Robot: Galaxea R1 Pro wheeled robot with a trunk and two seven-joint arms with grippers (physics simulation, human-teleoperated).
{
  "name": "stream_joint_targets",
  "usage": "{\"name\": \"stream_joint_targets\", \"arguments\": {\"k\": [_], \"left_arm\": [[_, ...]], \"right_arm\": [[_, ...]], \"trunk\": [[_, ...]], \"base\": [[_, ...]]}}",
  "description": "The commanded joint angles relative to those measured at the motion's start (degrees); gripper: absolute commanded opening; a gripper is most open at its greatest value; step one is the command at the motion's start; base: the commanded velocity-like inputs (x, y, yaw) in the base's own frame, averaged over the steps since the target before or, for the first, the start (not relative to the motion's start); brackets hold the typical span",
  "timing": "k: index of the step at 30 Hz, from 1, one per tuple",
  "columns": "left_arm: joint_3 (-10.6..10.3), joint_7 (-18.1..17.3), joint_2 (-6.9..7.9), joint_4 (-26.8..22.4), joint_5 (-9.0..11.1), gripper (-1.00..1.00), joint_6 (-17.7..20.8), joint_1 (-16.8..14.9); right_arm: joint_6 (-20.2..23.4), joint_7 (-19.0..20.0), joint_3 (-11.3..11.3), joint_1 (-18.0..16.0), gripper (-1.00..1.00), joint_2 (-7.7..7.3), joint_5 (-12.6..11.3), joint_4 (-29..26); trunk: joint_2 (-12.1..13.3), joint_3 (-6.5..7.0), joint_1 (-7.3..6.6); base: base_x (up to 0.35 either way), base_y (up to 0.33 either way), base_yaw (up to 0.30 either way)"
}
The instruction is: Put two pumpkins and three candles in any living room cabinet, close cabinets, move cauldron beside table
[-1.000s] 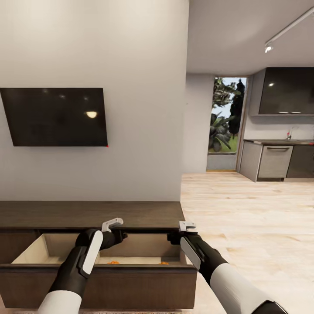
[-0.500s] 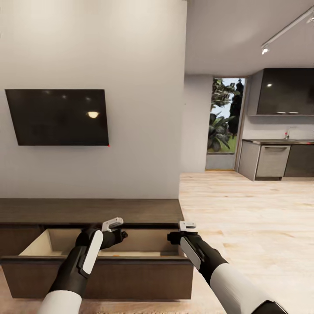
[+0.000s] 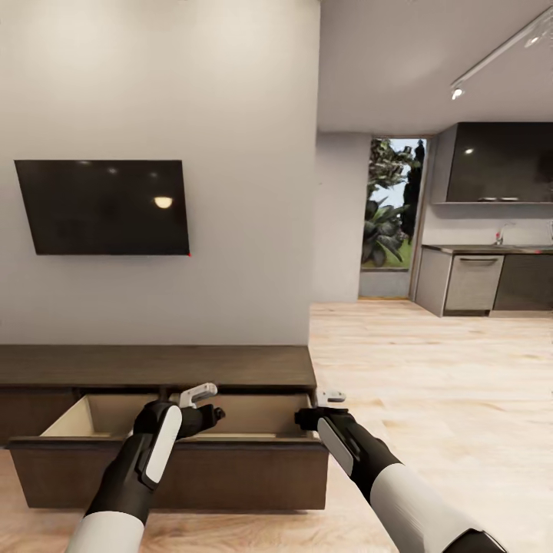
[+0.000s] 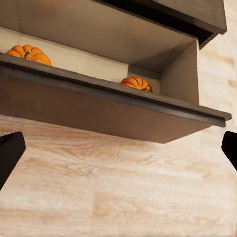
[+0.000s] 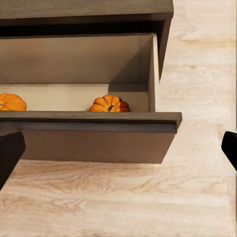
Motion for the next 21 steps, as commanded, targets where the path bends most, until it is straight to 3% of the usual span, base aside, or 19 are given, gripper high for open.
{"name": "stream_joint_targets", "arguments": {"k": [1, 8, 17, 21], "left_arm": [[0.1, 0.5, -0.05, -0.1, 0.6, 1.00, 0.2, 0.0], [0.2, 0.5, -0.04, 0.0, 0.6, 1.00, 0.2, 0.0], [0.2, 0.5, -0.05, 0.1, 0.8, 1.00, 0.2, 0.0], [0.3, 0.5, -0.07, 0.1, 0.7, 1.00, 0.1, 0.0]], "right_arm": [[0.2, -0.5, 0.3, 0.0, 1.00, -0.05, -0.6, -0.1], [0.2, -0.5, 0.4, 0.0, 1.00, -0.05, -0.6, -0.1], [0.1, -0.5, 0.4, 0.0, 1.00, -0.05, -0.6, -0.1], [0.1, -0.5, 0.3, 0.0, 1.00, -0.05, -0.6, -0.1]], "trunk": [[0.0, -0.07, -0.03], [0.0, -0.07, -0.03], [0.0, -0.07, -0.03], [-1.6, -0.79, 0.84]], "base": [[-0.264, -0.081, 0.000], [-0.153, -0.022, 0.000], [-0.020, -0.001, 0.000], [0.000, 0.000, 0.000]]}}
